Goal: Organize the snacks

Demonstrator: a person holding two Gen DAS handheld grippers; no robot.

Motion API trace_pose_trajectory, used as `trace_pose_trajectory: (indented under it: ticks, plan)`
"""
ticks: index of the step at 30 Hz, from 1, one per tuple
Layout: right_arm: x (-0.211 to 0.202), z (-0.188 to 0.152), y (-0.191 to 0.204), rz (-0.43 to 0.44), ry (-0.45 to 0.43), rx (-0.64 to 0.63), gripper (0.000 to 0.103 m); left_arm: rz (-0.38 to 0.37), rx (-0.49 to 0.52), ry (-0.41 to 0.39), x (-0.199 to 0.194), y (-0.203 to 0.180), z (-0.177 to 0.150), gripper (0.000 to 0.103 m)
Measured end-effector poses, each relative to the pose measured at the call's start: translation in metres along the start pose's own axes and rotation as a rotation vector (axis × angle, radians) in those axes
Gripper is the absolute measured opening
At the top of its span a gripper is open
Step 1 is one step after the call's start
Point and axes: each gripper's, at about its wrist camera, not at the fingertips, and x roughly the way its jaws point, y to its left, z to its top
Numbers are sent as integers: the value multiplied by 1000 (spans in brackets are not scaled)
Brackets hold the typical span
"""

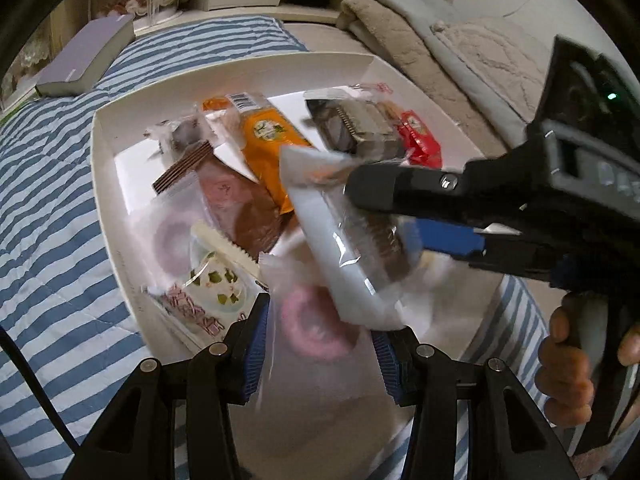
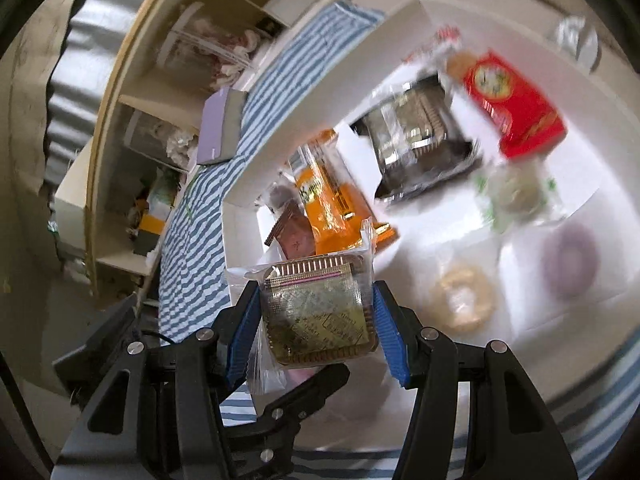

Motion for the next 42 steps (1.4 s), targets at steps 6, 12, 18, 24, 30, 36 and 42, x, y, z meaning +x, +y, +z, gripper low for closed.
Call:
trace_pose_trajectory:
  ticks: [6,12,18,24,30,36,42]
  plan:
    - [-1,2,-17,-46,-1,15,56,9,24,7,0,-2,-5,42]
    - [-23,14,-14,-277,-51,-169,56,12,15,3,0,0,-3,39]
    - [-34,14,-16,-349,-30,-294,61,-27,-33,2,-4,6,-3,43]
    - [-48,13,0,-302,-50,-333,77,-28,-34,-8,-17,2,-10,60]
    - [-52,1,19,-328,-30,-401,78,-22,-34,-26,-37,-5,-12,83]
    - [-70,-14,42,-354,-89,-469,103,-7,-21,-61,-65,-13,-15,103]
    - [-93,-23,60,-375,-140,-475,103,-12,-42,-104,-101,-15,-20,103]
